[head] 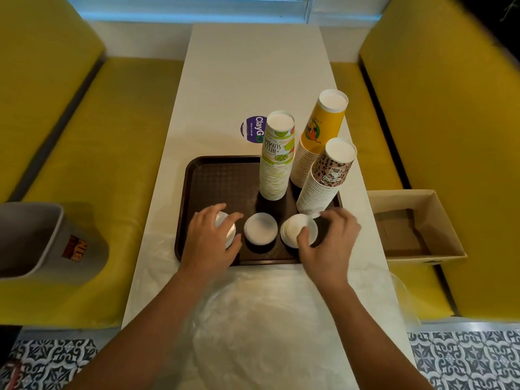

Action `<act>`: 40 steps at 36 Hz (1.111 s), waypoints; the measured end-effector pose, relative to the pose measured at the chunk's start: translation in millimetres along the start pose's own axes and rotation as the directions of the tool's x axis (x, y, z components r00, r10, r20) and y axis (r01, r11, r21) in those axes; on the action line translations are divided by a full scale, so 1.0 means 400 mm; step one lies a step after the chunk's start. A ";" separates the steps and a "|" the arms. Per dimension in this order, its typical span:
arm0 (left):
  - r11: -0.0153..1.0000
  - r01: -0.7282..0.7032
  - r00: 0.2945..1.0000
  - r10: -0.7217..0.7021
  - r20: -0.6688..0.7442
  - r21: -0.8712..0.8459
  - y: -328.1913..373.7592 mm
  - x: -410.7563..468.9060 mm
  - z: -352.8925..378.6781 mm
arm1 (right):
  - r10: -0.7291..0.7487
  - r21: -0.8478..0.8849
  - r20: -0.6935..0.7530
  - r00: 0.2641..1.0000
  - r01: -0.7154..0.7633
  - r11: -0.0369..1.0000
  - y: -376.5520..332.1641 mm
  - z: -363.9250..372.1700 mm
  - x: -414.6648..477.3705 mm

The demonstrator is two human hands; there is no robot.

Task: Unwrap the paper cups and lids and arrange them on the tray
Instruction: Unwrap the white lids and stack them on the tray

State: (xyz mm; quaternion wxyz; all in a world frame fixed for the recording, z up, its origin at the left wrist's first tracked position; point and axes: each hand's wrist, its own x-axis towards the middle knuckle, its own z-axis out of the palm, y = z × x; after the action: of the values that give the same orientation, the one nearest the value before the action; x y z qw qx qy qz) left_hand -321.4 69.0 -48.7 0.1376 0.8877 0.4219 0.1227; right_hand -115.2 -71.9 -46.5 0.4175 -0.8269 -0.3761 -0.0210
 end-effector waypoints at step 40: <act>0.333 0.764 0.642 -0.305 0.704 -0.553 0.332 0.309 0.090 | 0.244 0.264 0.450 0.859 -0.390 0.882 0.097 0.046 0.223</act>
State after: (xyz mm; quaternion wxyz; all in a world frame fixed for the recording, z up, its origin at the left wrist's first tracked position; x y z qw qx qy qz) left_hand -138.3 80.1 -23.4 0.6656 0.5123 0.5421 0.0246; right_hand -31.5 -19.3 -53.6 0.4671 -0.7776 -0.3081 0.2868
